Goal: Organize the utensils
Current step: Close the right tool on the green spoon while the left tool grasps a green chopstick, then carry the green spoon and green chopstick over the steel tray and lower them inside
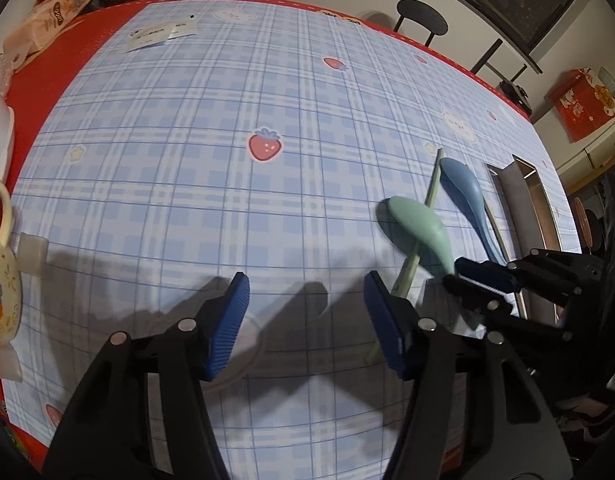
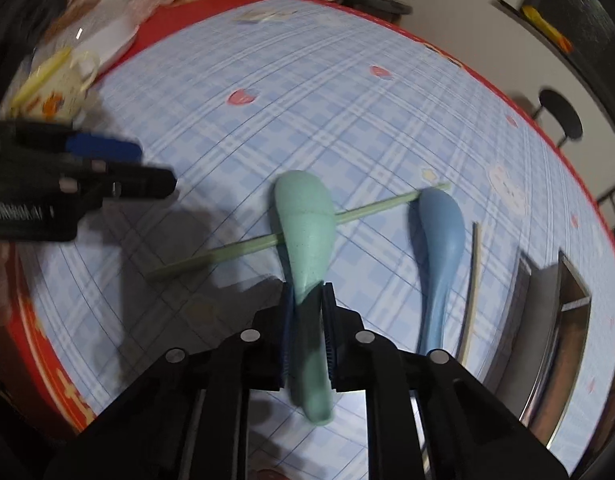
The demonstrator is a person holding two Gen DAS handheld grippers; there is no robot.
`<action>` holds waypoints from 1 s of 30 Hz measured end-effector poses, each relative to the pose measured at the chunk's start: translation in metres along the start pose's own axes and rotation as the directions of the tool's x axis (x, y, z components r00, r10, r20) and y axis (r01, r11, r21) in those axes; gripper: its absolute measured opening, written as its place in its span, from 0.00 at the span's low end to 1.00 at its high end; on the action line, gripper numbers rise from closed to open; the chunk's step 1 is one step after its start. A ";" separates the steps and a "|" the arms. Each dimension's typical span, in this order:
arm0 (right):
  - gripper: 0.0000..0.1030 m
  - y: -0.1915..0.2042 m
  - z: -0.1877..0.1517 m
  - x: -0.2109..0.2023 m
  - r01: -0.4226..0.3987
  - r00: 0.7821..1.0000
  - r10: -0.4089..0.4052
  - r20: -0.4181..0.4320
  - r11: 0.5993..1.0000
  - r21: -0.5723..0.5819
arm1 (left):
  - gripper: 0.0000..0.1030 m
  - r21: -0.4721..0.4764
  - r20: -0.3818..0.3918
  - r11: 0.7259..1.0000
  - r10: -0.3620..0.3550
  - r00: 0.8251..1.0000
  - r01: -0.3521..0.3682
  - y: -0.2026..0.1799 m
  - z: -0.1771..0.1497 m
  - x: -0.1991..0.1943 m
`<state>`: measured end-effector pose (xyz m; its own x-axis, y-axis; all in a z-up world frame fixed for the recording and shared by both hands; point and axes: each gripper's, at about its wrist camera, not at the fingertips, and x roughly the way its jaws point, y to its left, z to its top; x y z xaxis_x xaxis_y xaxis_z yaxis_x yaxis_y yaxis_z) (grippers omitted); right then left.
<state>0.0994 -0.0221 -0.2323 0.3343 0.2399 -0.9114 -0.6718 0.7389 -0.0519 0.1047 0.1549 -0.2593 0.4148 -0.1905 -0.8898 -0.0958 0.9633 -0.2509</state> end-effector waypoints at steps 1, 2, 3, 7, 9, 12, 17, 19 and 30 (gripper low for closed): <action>0.11 -0.005 0.000 -0.002 -0.008 1.000 0.008 0.006 1.000 0.024 | 0.57 0.003 -0.003 1.000 -0.005 1.000 0.005 -0.001 0.000 0.001; 0.07 -0.011 -0.001 -0.006 -0.033 0.999 0.032 0.016 0.997 0.068 | 0.57 0.008 -0.007 1.000 -0.010 1.000 0.010 -0.003 0.000 0.003; 0.07 -0.017 -0.002 -0.009 -0.050 0.999 0.048 0.021 0.993 0.107 | 0.56 0.012 -0.011 1.000 -0.014 1.000 0.014 -0.004 0.000 0.005; 0.07 -0.034 -0.009 -0.010 -0.100 0.995 0.096 0.029 0.970 0.221 | 0.54 0.037 -0.028 0.999 -0.029 0.999 0.030 -0.015 0.001 0.012; 0.07 -0.043 -0.015 -0.012 -0.131 0.991 0.125 0.040 0.951 0.281 | 0.52 0.051 -0.035 0.998 -0.039 0.999 0.040 -0.020 0.001 0.015; 0.07 -0.053 -0.023 -0.010 -0.160 0.987 0.151 0.053 0.928 0.337 | 0.43 0.084 -0.048 0.995 -0.051 0.998 0.055 -0.029 0.002 0.020; 0.07 -0.075 -0.031 -0.009 -0.207 0.978 0.191 0.080 0.871 0.445 | 0.32 0.149 -0.066 0.986 -0.064 0.996 0.073 -0.045 0.005 0.028; 0.07 -0.080 -0.035 -0.009 -0.203 0.979 0.189 0.077 0.858 0.472 | 0.32 0.168 -0.071 0.983 -0.063 0.995 0.074 -0.051 0.007 0.030; 0.08 -0.082 -0.044 -0.003 -0.218 0.975 0.211 0.068 0.848 0.483 | 0.32 0.253 -0.091 0.964 -0.060 0.994 0.082 -0.078 0.019 0.044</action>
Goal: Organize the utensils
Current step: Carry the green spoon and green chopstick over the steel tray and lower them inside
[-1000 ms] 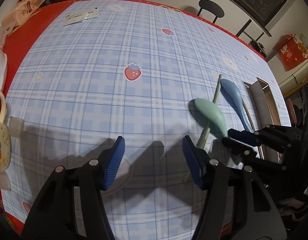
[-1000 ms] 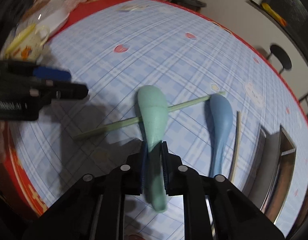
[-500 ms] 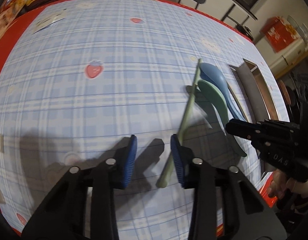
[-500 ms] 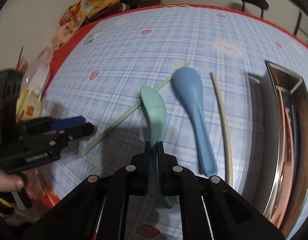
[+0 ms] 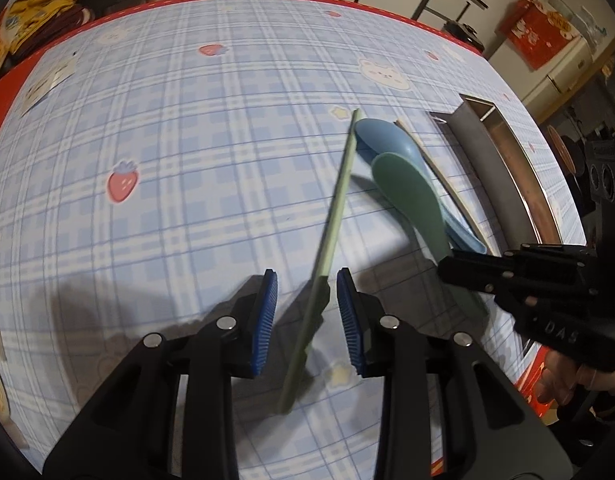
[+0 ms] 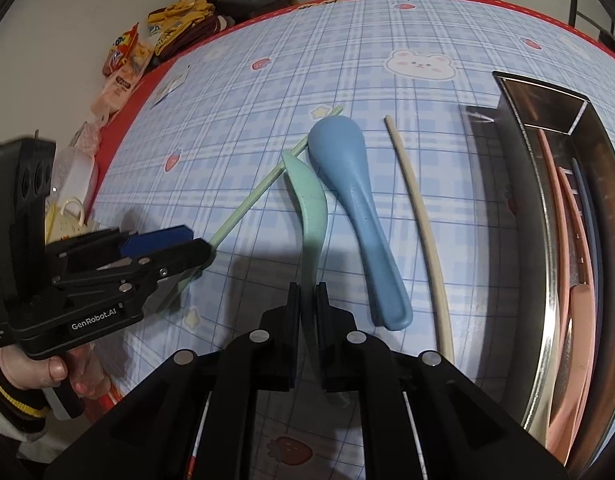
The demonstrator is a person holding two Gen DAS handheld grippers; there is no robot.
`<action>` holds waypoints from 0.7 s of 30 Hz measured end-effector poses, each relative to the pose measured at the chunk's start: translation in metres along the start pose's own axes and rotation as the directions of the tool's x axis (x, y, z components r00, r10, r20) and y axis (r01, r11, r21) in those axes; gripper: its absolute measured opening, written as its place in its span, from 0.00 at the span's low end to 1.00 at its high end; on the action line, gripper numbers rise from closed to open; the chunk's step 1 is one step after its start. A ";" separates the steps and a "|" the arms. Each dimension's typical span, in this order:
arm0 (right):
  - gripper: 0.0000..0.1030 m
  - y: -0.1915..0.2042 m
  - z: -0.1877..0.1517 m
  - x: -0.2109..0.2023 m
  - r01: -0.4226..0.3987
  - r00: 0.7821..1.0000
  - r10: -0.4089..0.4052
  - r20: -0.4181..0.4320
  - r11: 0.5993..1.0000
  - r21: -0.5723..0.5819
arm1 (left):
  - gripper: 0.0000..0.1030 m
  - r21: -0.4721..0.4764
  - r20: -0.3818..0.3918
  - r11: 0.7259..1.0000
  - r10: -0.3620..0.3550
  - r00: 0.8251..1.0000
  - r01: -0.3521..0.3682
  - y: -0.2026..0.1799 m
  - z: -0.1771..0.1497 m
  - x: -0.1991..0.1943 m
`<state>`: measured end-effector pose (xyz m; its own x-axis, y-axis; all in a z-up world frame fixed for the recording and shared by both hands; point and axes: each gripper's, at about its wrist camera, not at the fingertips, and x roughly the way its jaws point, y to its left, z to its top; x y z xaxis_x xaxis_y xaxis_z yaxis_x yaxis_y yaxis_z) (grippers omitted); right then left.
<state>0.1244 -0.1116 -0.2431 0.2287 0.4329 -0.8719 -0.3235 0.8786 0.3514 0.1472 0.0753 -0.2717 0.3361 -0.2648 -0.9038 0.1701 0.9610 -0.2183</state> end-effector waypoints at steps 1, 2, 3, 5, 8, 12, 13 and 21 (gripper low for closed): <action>0.08 0.000 0.000 0.003 0.010 1.000 -0.010 -0.011 1.000 -0.002 | 0.32 0.011 -0.001 1.000 0.001 1.000 -0.001 -0.003 0.002 0.001; 0.08 -0.001 0.000 0.003 0.009 1.000 -0.009 -0.010 1.000 0.001 | 0.32 0.025 -0.001 1.000 0.003 1.000 -0.003 -0.006 0.004 0.004; 0.08 -0.002 0.000 0.003 0.006 1.000 -0.006 -0.009 1.000 0.006 | 0.32 0.040 -0.001 0.999 0.007 1.000 -0.007 -0.010 0.007 0.006; 0.08 -0.003 0.001 0.003 -0.003 1.000 0.003 -0.011 1.000 0.014 | 0.32 0.060 -0.001 0.998 0.012 1.000 -0.012 -0.015 0.010 0.009; 0.07 -0.005 0.000 0.002 -0.013 1.000 0.014 -0.017 1.000 0.018 | 0.32 0.105 0.002 0.994 0.036 0.999 -0.036 -0.022 0.016 0.014; 0.07 -0.012 -0.005 -0.001 -0.036 0.999 0.037 -0.016 0.998 0.046 | 0.30 0.204 0.015 0.973 0.111 0.994 -0.111 -0.035 0.019 0.020; 0.07 -0.014 -0.007 -0.002 -0.039 0.999 0.040 -0.015 0.998 0.051 | 0.30 0.234 0.020 0.963 0.132 0.991 -0.133 -0.038 0.018 0.021; 0.07 -0.018 -0.020 -0.007 -0.089 0.996 0.090 -0.012 0.992 0.092 | 0.28 0.236 0.043 0.959 0.150 0.988 -0.156 -0.038 0.014 0.021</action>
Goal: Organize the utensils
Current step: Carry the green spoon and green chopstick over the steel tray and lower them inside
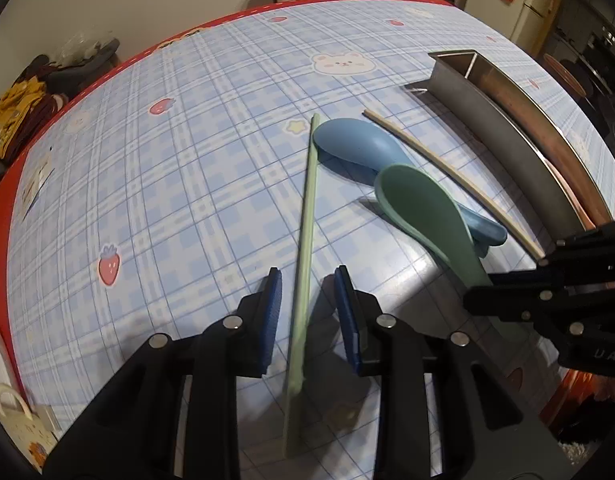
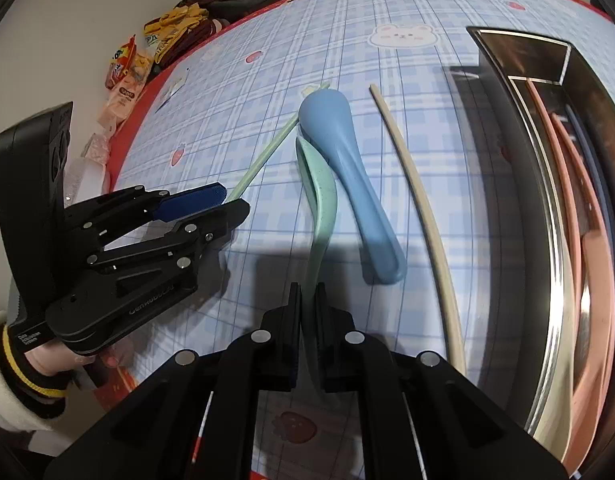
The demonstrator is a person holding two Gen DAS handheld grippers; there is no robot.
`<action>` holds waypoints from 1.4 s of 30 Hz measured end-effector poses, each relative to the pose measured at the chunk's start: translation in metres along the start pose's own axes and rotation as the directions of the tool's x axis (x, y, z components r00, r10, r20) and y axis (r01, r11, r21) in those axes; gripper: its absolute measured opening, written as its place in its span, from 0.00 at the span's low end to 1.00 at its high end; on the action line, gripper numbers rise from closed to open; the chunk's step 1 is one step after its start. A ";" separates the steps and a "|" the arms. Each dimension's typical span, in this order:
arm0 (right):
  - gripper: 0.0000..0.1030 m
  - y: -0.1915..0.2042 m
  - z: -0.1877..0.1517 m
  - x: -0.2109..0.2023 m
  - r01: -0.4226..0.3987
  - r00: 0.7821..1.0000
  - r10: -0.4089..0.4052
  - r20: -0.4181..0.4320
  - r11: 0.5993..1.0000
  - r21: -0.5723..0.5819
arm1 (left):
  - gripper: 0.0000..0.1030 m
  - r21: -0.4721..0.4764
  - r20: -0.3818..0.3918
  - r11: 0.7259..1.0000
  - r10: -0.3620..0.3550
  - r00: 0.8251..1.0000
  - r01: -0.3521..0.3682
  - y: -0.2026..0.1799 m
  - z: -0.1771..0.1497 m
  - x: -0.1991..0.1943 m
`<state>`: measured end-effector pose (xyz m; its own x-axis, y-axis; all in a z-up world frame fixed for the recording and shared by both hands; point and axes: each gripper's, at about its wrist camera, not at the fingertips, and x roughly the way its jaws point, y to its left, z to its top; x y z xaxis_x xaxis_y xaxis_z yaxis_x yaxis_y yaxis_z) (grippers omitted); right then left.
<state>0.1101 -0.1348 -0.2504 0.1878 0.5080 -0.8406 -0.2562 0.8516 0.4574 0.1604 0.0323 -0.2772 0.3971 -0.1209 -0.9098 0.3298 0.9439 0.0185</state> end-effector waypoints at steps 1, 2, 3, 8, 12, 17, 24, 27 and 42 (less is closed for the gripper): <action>0.07 -0.001 -0.002 -0.001 -0.005 1.000 0.005 -0.001 1.000 0.004 | 0.25 -0.019 0.003 1.000 -0.001 1.000 0.001 0.001 -0.003 -0.003; 0.07 -0.001 -0.004 -0.002 -0.009 1.000 0.009 -0.002 1.000 0.006 | 0.21 -0.043 0.007 0.999 -0.003 1.000 0.003 0.003 -0.005 -0.004; 0.07 -0.001 -0.005 -0.003 -0.011 1.000 0.011 -0.002 1.000 0.006 | 0.19 -0.073 0.012 0.997 -0.008 1.000 0.009 0.006 -0.010 -0.006; 0.07 -0.003 -0.016 -0.012 -0.041 0.999 0.041 0.011 0.999 0.015 | 0.12 -0.127 0.018 0.990 -0.052 0.999 0.054 0.017 -0.027 -0.014; 0.07 -0.003 -0.021 -0.019 -0.053 0.998 0.053 0.023 0.999 0.012 | 0.11 -0.127 0.010 0.990 -0.053 0.999 0.054 0.017 -0.036 -0.018; 0.07 -0.001 -0.021 -0.027 -0.061 0.997 0.061 0.050 0.998 0.004 | 0.10 -0.213 0.007 0.971 -0.110 0.994 0.109 0.023 -0.050 -0.023; 0.07 -0.005 -0.021 -0.043 -0.090 0.992 0.089 0.091 0.996 0.009 | 0.10 -0.506 0.060 0.820 -0.275 0.959 0.267 0.056 -0.088 -0.036; 0.07 -0.011 -0.022 -0.050 -0.103 0.989 0.100 0.105 0.994 0.025 | 0.10 -0.549 0.095 0.786 -0.280 0.955 0.285 0.061 -0.095 -0.051; 0.07 -0.044 -0.024 -0.102 -0.130 0.965 0.119 0.235 0.991 0.033 | 0.10 -0.478 0.189 0.798 -0.314 0.930 0.366 0.011 -0.031 -0.101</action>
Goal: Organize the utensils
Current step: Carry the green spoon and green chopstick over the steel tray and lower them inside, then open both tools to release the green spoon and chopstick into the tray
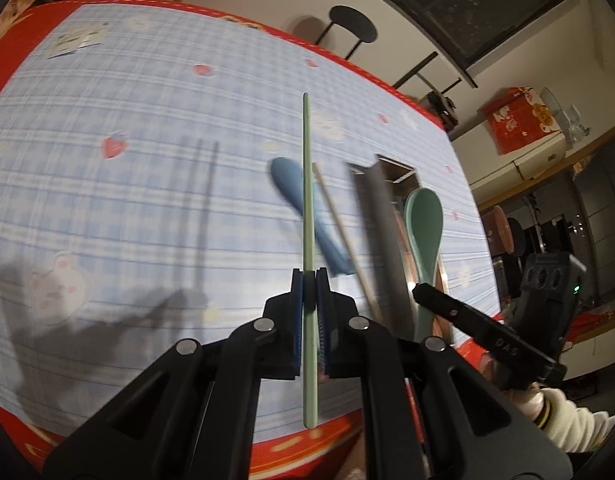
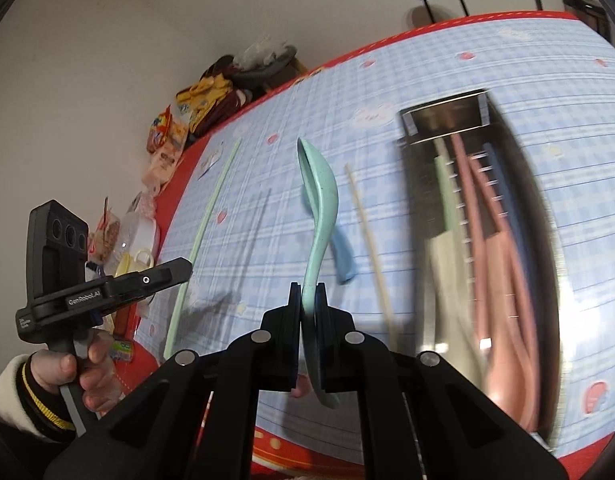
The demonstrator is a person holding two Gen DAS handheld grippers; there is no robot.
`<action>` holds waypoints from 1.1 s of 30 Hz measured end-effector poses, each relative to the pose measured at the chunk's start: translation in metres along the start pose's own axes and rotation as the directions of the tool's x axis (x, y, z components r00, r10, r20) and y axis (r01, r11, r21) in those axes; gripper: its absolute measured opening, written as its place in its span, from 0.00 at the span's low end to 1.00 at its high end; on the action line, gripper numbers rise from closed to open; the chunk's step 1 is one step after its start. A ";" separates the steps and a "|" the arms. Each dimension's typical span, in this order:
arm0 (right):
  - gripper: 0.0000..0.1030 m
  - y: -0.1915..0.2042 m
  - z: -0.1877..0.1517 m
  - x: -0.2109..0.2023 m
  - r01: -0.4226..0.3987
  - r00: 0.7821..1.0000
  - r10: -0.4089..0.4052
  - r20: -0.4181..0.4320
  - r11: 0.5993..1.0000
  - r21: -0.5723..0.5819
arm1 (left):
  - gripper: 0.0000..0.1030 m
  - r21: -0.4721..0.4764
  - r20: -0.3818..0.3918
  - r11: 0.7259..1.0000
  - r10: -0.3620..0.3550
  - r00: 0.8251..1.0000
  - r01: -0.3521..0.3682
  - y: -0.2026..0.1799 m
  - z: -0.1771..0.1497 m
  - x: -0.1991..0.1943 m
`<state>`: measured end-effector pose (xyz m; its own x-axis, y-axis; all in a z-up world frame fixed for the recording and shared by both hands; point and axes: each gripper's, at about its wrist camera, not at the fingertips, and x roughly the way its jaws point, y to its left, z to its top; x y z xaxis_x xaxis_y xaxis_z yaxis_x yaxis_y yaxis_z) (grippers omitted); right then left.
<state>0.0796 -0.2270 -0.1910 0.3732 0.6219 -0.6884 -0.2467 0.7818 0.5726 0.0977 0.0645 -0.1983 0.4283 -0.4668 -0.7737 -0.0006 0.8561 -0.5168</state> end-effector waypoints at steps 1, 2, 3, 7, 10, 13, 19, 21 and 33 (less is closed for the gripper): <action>0.07 -0.007 0.001 -0.007 0.008 1.000 -0.008 0.009 1.000 0.006 | 0.10 0.008 -0.002 1.000 -0.006 1.000 0.006 -0.008 0.001 0.003; 0.07 -0.012 0.001 -0.012 0.013 1.000 -0.013 0.015 1.000 0.011 | 0.10 0.017 -0.004 1.000 -0.010 1.000 0.010 -0.014 0.000 0.005; 0.07 -0.018 0.002 -0.017 0.019 1.000 -0.019 0.021 1.000 0.018 | 0.10 0.027 -0.008 0.999 -0.017 1.000 0.017 -0.024 0.000 0.010; 0.07 -0.044 0.000 -0.035 0.058 0.998 -0.059 0.027 0.997 0.043 | 0.10 0.036 -0.034 0.998 -0.049 0.998 0.050 -0.052 -0.001 0.031; 0.07 -0.060 -0.002 -0.043 0.083 0.996 -0.084 0.020 0.995 0.060 | 0.10 0.027 -0.056 0.997 -0.070 0.996 0.072 -0.069 -0.003 0.049; 0.07 -0.073 -0.003 -0.050 0.100 0.995 -0.101 0.011 0.993 0.064 | 0.10 0.011 -0.075 0.995 -0.095 0.993 0.096 -0.086 -0.003 0.066; 0.07 -0.084 -0.003 -0.050 0.105 0.994 -0.104 -0.030 0.994 0.040 | 0.10 -0.029 -0.123 0.988 -0.154 0.980 0.151 -0.111 -0.011 0.098; 0.07 -0.085 -0.003 -0.049 0.104 0.994 -0.103 -0.045 0.994 0.026 | 0.10 -0.049 -0.133 0.987 -0.157 0.979 0.152 -0.113 -0.014 0.108; 0.07 -0.093 -0.003 -0.046 0.103 0.991 -0.100 -0.085 0.994 0.028 | 0.10 -0.133 -0.161 0.985 -0.135 0.978 0.114 -0.118 -0.017 0.144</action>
<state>0.0825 -0.3278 -0.2143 0.3188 0.5420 -0.7775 -0.1821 0.8401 0.5110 0.1442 -0.1069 -0.2546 0.2731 -0.6074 -0.7460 -0.0720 0.7604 -0.6454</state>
